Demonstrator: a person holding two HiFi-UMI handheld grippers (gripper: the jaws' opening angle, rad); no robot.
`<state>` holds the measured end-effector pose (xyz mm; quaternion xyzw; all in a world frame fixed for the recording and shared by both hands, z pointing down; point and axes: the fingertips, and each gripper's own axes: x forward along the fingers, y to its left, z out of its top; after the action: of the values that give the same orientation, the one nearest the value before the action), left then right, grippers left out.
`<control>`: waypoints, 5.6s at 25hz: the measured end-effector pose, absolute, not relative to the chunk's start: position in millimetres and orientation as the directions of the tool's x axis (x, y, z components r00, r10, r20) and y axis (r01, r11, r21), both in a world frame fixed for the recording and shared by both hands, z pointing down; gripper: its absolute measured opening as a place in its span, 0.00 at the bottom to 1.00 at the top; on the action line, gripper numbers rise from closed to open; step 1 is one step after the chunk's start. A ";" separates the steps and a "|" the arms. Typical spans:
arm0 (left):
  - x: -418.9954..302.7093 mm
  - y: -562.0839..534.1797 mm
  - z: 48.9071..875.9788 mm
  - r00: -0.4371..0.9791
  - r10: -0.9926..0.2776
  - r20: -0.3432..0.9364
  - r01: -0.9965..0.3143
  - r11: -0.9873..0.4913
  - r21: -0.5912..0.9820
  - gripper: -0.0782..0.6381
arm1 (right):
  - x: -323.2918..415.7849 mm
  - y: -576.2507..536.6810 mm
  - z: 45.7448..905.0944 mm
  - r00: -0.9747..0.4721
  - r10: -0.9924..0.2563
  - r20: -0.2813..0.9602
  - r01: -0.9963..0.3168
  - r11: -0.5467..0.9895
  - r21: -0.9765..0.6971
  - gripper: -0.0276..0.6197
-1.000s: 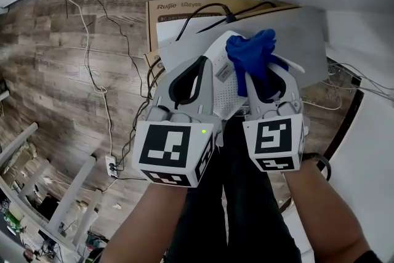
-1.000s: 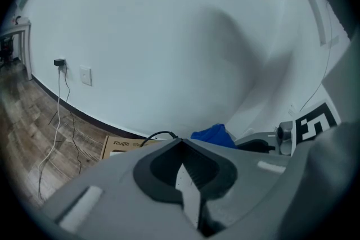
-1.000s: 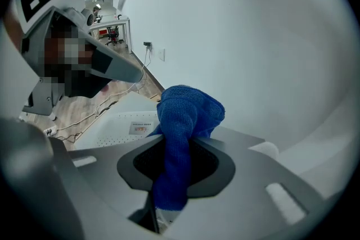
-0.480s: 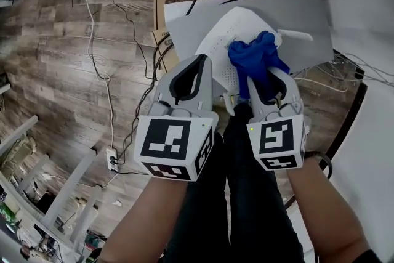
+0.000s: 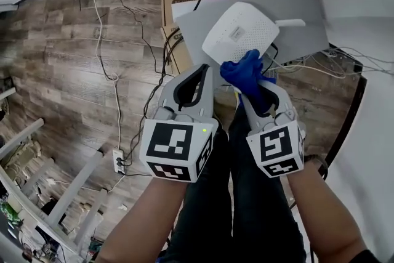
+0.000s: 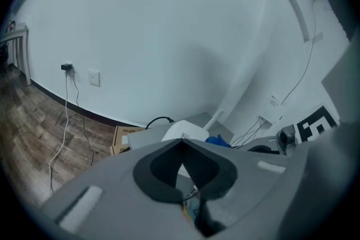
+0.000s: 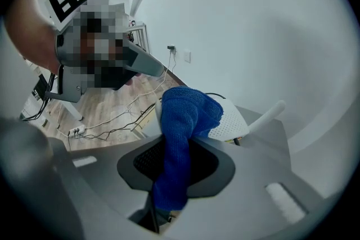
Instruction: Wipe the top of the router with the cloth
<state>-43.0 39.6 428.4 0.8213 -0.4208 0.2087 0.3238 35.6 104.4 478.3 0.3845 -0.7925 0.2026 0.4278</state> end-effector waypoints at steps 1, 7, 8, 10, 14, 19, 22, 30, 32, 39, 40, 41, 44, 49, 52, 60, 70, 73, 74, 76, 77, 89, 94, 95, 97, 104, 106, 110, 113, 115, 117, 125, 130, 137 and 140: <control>-43.7 41.3 422.6 0.563 -0.553 0.614 -0.823 -0.442 0.357 0.11 | 35.1 107.8 470.8 -0.339 -0.435 0.834 -0.787 0.617 0.002 0.22; -48.7 43.0 391.2 0.580 -0.560 0.591 -0.811 -0.465 0.355 0.11 | 26.3 109.2 417.2 -0.366 -0.477 0.799 -0.805 0.593 -0.015 0.22; -49.6 44.6 387.1 0.583 -0.560 0.589 -0.809 -0.468 0.356 0.11 | 22.9 109.8 407.5 -0.374 -0.484 0.791 -0.807 0.590 -0.021 0.22; -52.7 48.2 380.4 0.584 -0.562 0.586 -0.809 -0.465 0.360 0.11 | 14.1 111.3 389.5 -0.396 -0.493 0.774 -0.803 0.595 -0.033 0.22; -68.8 59.5 374.0 0.554 -0.588 0.589 -0.831 -0.427 0.356 0.11 | -13.7 124.4 361.7 -0.469 -0.472 0.747 -0.772 0.630 -0.086 0.22; -100.7 74.7 395.5 0.480 -0.609 0.632 -0.877 -0.341 0.338 0.11 | -42.0 144.8 385.9 -0.521 -0.405 0.751 -0.743 0.648 -0.166 0.22; -105.3 84.3 418.4 0.470 -0.592 0.654 -0.882 -0.322 0.343 0.11 | -41.2 148.2 428.1 -0.497 -0.381 0.780 -0.714 0.690 -0.118 0.22; -92.3 106.0 454.7 0.477 -0.567 0.672 -0.878 -0.282 0.387 0.11 | -25.5 148.6 517.8 -0.428 -0.306 0.850 -0.703 0.704 -0.101 0.22; -86.2 107.3 458.3 0.483 -0.564 0.670 -0.875 -0.278 0.397 0.11 | -20.9 148.2 528.6 -0.410 -0.301 0.861 -0.705 0.704 -0.089 0.22; -73.6 99.3 448.8 0.507 -0.567 0.649 -0.861 -0.302 0.409 0.11 | -4.4 138.8 514.6 -0.382 -0.339 0.860 -0.732 0.678 -0.058 0.22; -74.0 97.1 446.1 0.506 -0.569 0.648 -0.862 -0.303 0.407 0.11 | -3.5 137.7 508.7 -0.385 -0.346 0.856 -0.733 0.678 -0.055 0.22; -74.4 94.5 443.4 0.505 -0.572 0.647 -0.863 -0.305 0.403 0.11 | -3.1 136.7 502.7 -0.389 -0.351 0.851 -0.732 0.679 -0.055 0.22; -73.9 86.2 432.6 0.501 -0.578 0.645 -0.865 -0.314 0.391 0.11 | -1.1 137.2 484.1 -0.400 -0.365 0.841 -0.730 0.681 -0.052 0.22; -65.4 69.8 406.6 0.508 -0.587 0.630 -0.861 -0.346 0.372 0.11 | 3.9 133.9 448.5 -0.417 -0.393 0.820 -0.737 0.674 -0.051 0.22; -54.1 58.4 389.6 0.520 -0.591 0.617 -0.854 -0.372 0.363 0.11 | 7.0 130.2 426.4 -0.434 -0.410 0.802 -0.747 0.662 -0.066 0.22; -3.8 20.0 356.7 0.547 -0.598 0.586 -0.836 -0.422 0.350 0.11 | 46.5 102.6 379.8 -0.445 -0.472 0.761 -0.789 0.608 -0.084 0.22; 59.9 -33.6 366.3 0.536 -0.610 0.583 -0.844 -0.382 0.376 0.11 | 123.7 33.9 432.9 -0.430 -0.444 0.786 -0.771 0.633 -0.064 0.22; 71.5 -48.3 379.2 0.520 -0.620 0.587 -0.854 -0.356 0.380 0.11 | 136.2 17.5 459.4 -0.431 -0.413 0.802 -0.749 0.660 -0.063 0.22; 75.3 -52.6 383.0 0.516 -0.622 0.588 -0.856 -0.349 0.382 0.11 | 139.4 13.1 467.2 -0.431 -0.404 0.807 -0.741 0.669 -0.061 0.22; 81.9 -57.5 391.4 0.511 -0.619 0.596 -0.858 -0.330 0.393 0.11 | 144.0 7.9 480.5 -0.433 -0.386 0.815 -0.726 0.685 -0.062 0.22; 84.8 -58.9 395.8 0.508 -0.615 0.603 -0.859 -0.315 0.403 0.11 | 146.1 6.0 486.0 -0.435 -0.378 0.817 -0.720 0.691 -0.064 0.22; 114.6 -63.5 401.1 0.527 -0.591 0.610 -0.848 -0.323 0.419 0.11 | 172.8 -6.0 480.3 -0.433 -0.409 0.803 -0.727 0.686 -0.042 0.22; 123.7 -67.3 387.0 0.537 -0.587 0.606 -0.843 -0.356 0.402 0.11 | 180.5 -4.8 453.6 -0.434 -0.439 0.786 -0.745 0.666 -0.040 0.22; 126.2 -67.8 382.5 0.539 -0.588 0.603 -0.842 -0.365 0.397 0.11 | 182.5 -4.6 446.1 -0.436 -0.447 0.781 -0.748 0.662 -0.039 0.22; 131.1 -68.2 372.4 0.544 -0.589 0.598 -0.839 -0.380 0.390 0.11 | 186.3 -5.8 428.1 -0.444 -0.467 0.765 -0.754 0.655 -0.038 0.22; 138.8 -62.5 357.0 0.545 -0.584 0.601 -0.838 -0.379 0.392 0.11 | 218.4 -29.1 373.7 -0.412 -0.569 0.712 -0.835 0.548 -0.046 0.22; 141.8 -60.1 365.1 0.548 -0.575 0.608 -0.837 -0.377 0.398 0.11 | 230.5 -37.9 380.1 -0.391 -0.571 0.721 -0.843 0.538 -0.031 0.22; 138.3 -59.3 395.8 0.521 -0.565 0.640 -0.853 -0.333 0.401 0.11 | 230.7 -55.3 428.6 -0.408 -0.540 0.736 -0.790 0.613 0.012 0.22; 132.6 -56.4 425.3 0.482 -0.550 0.682 -0.875 -0.260 0.408 0.11 | 220.5 -52.5 480.4 -0.416 -0.482 0.771 -0.753 0.657 0.005 0.22; 130.6 -56.3 438.0 0.473 -0.541 0.696 -0.878 -0.217 0.428 0.11 | 215.8 -48.1 509.6 -0.411 -0.447 0.795 -0.736 0.677 -0.001 0.22; 129.2 -59.1 445.1 0.473 -0.538 0.698 -0.876 -0.197 0.441 0.11 | 210.0 -46.5 526.8 -0.414 -0.428 0.803 -0.716 0.698 0.002 0.22; 111.4 -64.5 438.7 0.473 -0.535 0.700 -0.875 -0.192 0.445 0.11 | 201.6 -32.0 505.7 -0.436 -0.402 0.805 -0.733 0.678 -0.058 0.22; 96.9 -76.3 423.3 0.490 -0.563 0.666 -0.866 -0.223 0.448 0.11 | 203.0 -18.9 491.4 -0.402 -0.420 0.813 -0.794 0.602 -0.082 0.22; 76.3 -64.9 406.3 0.523 -0.556 0.646 -0.849 -0.276 0.449 0.11 | 207.3 5.5 478.3 -0.299 -0.494 0.816 -0.890 0.454 -0.051 0.22; 69.6 -52.8 392.3 0.543 -0.546 0.638 -0.838 -0.305 0.452 0.11 | 205.1 18.2 453.6 -0.271 -0.538 0.798 -0.916 0.400 -0.041 0.22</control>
<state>69.6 -52.8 392.3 0.7861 -0.4404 0.1863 0.3917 205.1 18.2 453.6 0.4824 -0.7537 0.2597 0.3631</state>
